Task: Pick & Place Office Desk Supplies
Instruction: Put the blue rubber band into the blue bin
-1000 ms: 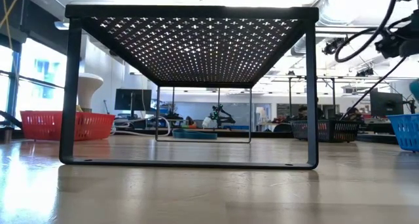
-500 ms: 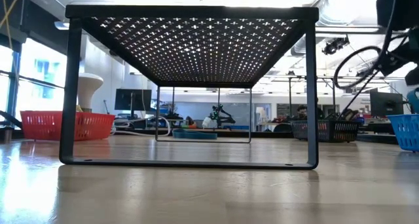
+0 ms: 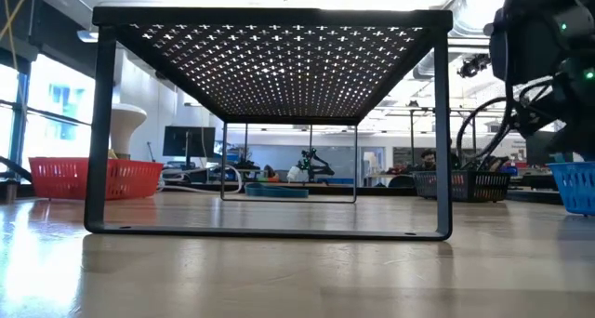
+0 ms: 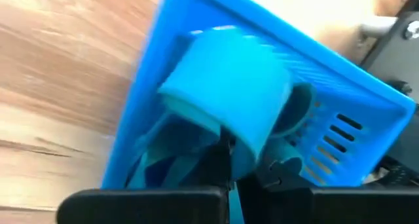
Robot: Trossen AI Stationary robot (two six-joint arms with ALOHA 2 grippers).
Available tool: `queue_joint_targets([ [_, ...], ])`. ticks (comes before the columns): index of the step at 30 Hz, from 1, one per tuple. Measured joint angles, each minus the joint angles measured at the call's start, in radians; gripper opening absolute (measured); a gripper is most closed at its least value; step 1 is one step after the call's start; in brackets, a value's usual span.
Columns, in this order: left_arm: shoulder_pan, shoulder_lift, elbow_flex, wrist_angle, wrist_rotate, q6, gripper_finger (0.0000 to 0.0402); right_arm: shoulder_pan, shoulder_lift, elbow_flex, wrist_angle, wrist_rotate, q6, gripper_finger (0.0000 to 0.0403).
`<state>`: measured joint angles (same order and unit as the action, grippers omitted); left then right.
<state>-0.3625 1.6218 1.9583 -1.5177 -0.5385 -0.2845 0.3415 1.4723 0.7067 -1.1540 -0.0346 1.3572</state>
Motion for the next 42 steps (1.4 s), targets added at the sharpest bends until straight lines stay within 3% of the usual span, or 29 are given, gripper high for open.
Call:
queue_joint_targets([
  [9, -0.05, 0.0, 0.0, 0.0, 0.0, -0.008, 0.015, -0.008, -0.001, -0.005, -0.011, -0.017, -0.021, 0.0015],
  [23, -0.054, 0.0, 0.0, 0.009, -0.001, -0.023, 0.015, -0.008, -0.001, 0.1, -0.277, -0.076, -0.047, 0.0166],
  [31, -0.054, 0.0, 0.0, 0.008, 0.007, -0.018, 0.015, -0.008, -0.009, 0.251, -0.419, -0.015, -0.049, 0.0167],
  [35, -0.052, 0.0, 0.0, 0.007, 0.115, 0.023, 0.015, -0.008, -0.017, 0.318, -0.415, -0.019, -0.084, 0.0166],
  [42, -0.049, 0.0, 0.0, -0.003, 0.128, 0.067, 0.015, -0.009, -0.018, 0.332, -0.418, -0.055, -0.112, 0.0166],
])
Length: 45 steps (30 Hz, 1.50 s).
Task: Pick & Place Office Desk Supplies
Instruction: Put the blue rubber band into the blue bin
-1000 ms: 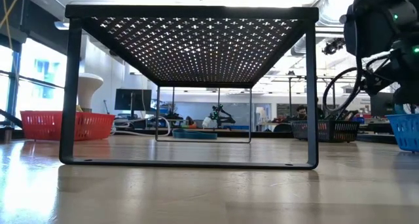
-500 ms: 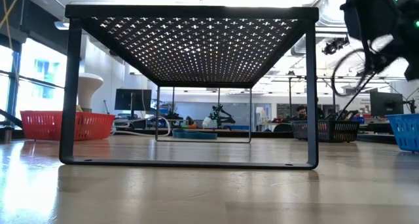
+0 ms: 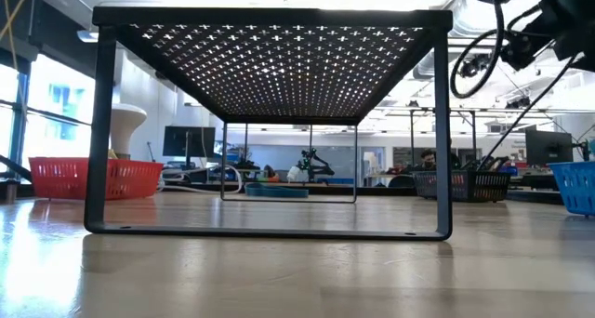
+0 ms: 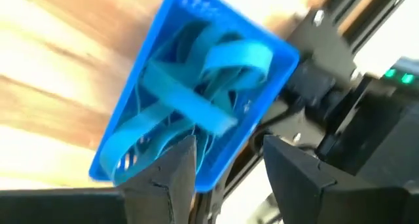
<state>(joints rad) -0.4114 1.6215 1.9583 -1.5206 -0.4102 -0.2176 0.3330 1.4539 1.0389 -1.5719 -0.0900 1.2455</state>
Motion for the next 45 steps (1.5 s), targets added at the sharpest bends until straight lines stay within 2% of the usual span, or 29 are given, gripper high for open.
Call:
queue_joint_targets([
  [4, 0.0, 0.0, 0.0, -0.004, 0.0, 0.034, 0.015, -0.001, 0.001, 0.028, 0.0, 0.116, -0.044, 0.0166],
  [9, 0.0, -0.003, 0.0, -0.003, 0.025, 0.082, 0.015, -0.042, -0.009, 0.171, 0.003, 0.324, -0.13, 0.0166],
  [14, 0.026, -0.024, 0.0, 0.001, 0.039, 0.096, 0.015, -0.15, -0.016, 0.358, 0.005, 0.6, -0.323, 0.0166],
  [17, 0.064, -0.07, 0.0, 0.003, 0.04, 0.097, 0.015, -0.264, -0.018, 0.439, 0.075, 0.659, -0.5, 0.0166],
  [21, 0.115, -0.141, 0.0, 0.02, 0.051, 0.096, 0.015, -0.449, -0.018, 0.46, 0.323, 0.585, -0.832, 0.0166],
  [25, 0.162, -0.202, 0.0, 0.077, 0.109, 0.095, 0.015, -0.646, 0.004, 0.459, 0.571, 0.353, -1.135, 0.0166],
  [29, 0.175, -0.213, 0.0, 0.108, 0.11, 0.092, 0.015, -0.832, 0.044, 0.466, 0.728, 0.136, -1.319, 0.0166],
  [33, 0.174, -0.207, 0.0, 0.108, 0.113, 0.104, 0.015, -0.957, 0.144, 0.529, 0.742, 0.087, -1.417, 0.0166],
  [37, 0.174, -0.203, -0.014, 0.107, 0.113, 0.145, 0.015, -0.982, 0.28, 0.64, 0.724, 0.055, -1.496, 0.0166],
  [45, 0.2, -0.204, -0.018, 0.108, 0.112, 0.166, 0.015, -0.95, 0.571, 1.065, 0.504, 0.022, -1.508, 0.0166],
])
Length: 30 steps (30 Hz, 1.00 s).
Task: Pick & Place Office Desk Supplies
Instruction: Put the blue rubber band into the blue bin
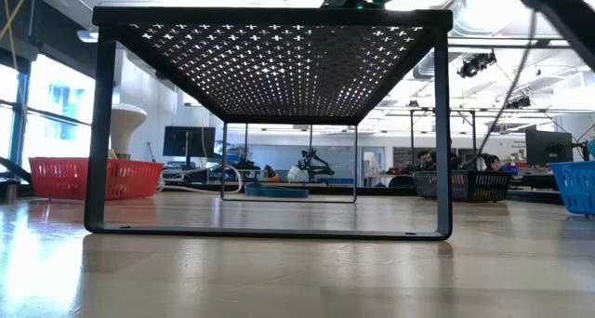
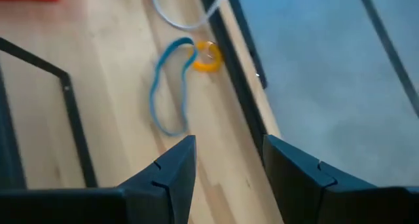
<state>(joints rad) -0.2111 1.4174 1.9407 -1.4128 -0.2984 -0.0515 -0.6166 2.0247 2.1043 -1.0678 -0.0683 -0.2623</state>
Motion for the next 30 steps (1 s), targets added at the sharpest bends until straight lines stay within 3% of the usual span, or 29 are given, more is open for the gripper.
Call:
queue_joint_targets([
  [5, 0.039, 0.0, -0.001, -0.001, 0.0, -0.047, 0.015, 0.031, 0.151, 0.199, -0.119, 0.002, -0.002, 0.0166],
  [10, 0.054, 0.0, -0.01, 0.0, -0.002, -0.068, 0.015, 0.051, 0.222, 0.227, -0.14, 0.01, -0.037, 0.0166],
  [16, 0.068, -0.005, -0.052, -0.001, -0.034, -0.029, 0.015, 0.096, 0.201, 0.228, -0.183, 0.274, -0.024, 0.0166],
  [22, 0.261, -0.009, -0.055, 0.013, -0.041, 0.074, 0.015, 0.156, 0.083, 0.229, -0.321, 0.272, 0.124, 0.0166],
  [25, 0.42, -0.009, -0.06, 0.06, 0.062, 0.15, 0.015, 0.21, 0.043, 0.229, -0.392, 0.232, 0.217, 0.0166],
  [30, 0.699, 0.027, -0.069, 0.151, 0.404, 0.296, 0.015, 0.324, -0.008, 0.229, -0.499, 0.221, 0.331, 0.0166],
])
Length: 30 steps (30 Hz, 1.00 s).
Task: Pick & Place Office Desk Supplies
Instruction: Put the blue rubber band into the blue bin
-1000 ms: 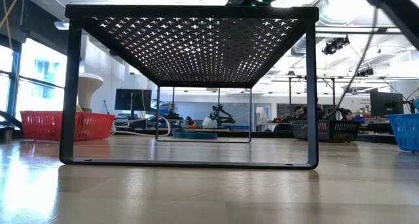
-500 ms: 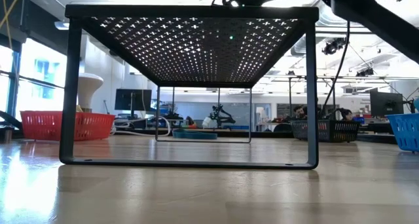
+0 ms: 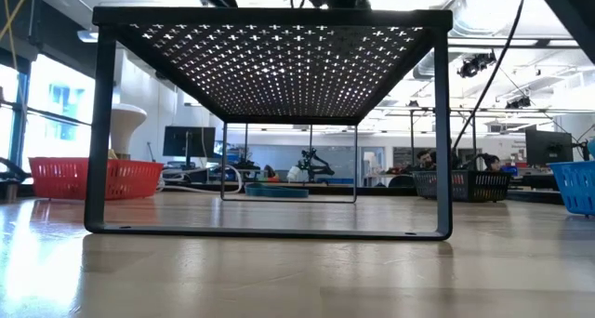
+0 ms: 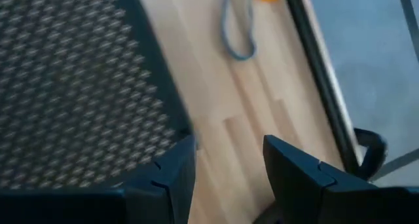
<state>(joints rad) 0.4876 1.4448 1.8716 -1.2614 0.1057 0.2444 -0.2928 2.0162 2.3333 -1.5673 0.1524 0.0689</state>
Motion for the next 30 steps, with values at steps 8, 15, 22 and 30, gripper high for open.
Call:
queue_joint_targets([
  [8, 0.23, 0.15, -0.004, 0.03, 0.212, 0.053, 0.015, 0.241, -0.028, -0.071, -0.007, 0.019, 0.19, 0.0166],
  [15, 0.267, 0.329, -0.004, 0.041, 0.209, 0.05, 0.015, 0.443, -0.027, -0.155, 0.008, 0.132, 0.387, 0.0166],
  [22, 0.263, 0.471, -0.004, 0.168, 0.121, -0.02, 0.015, 0.604, -0.027, -0.216, 0.106, 0.245, 0.581, 0.0166],
  [30, 0.26, 0.55, -0.004, 0.286, 0.042, -0.269, 0.015, 0.67, -0.026, -0.225, 0.342, 0.221, 0.665, 0.0166],
])
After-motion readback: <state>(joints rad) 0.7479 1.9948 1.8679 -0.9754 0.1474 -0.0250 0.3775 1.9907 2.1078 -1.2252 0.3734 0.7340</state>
